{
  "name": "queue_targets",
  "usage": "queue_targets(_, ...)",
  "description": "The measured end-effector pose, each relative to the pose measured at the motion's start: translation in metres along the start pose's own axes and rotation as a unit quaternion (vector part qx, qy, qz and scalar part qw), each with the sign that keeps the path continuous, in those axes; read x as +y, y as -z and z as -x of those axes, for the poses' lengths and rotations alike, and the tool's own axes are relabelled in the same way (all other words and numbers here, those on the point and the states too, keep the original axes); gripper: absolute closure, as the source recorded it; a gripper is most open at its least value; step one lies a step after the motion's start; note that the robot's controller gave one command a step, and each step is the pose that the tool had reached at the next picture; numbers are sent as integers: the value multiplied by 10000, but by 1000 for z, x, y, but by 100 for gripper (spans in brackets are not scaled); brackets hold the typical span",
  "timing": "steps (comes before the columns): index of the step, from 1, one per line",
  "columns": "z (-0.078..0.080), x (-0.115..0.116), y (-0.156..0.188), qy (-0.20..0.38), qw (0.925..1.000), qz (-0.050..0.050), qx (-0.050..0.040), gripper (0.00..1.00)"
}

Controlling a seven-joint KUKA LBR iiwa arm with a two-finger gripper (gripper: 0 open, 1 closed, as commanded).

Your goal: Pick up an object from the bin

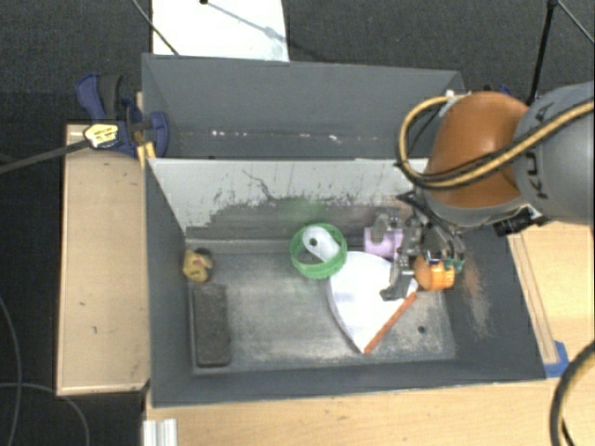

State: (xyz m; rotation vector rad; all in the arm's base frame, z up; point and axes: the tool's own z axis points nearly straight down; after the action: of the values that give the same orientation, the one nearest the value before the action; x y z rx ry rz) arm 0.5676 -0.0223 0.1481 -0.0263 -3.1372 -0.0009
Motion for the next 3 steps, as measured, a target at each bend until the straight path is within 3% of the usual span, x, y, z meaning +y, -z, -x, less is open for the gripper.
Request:
queue_targets(1, 1, 0, 5, 3, 10000, -2, -37, 0)
queue_targets(2, 24, 6, -54, 282, 9996, -4, -68, 0)
queue_targets(3, 25, 29, -77, 470, 9989, -3, -41, 100)
